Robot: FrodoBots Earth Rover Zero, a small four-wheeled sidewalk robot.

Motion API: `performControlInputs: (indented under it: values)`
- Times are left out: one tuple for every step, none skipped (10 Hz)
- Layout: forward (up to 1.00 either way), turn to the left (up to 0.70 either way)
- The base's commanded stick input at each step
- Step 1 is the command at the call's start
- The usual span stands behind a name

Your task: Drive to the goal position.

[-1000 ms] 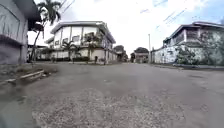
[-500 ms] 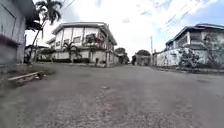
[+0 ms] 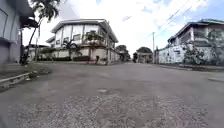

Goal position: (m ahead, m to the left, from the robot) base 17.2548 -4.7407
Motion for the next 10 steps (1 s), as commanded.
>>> performControlInputs:
  values:
    - [1.00, 0.00]
    - [1.00, 0.00]
    - [1.00, 0.00]
    - [1.00, 0.00]
    - [1.00, 0.00]
    - [1.00, 0.00]
    - [1.00, 0.00]
    - [1.00, 0.00]
    - [1.00, 0.01]
    - [1.00, 0.03]
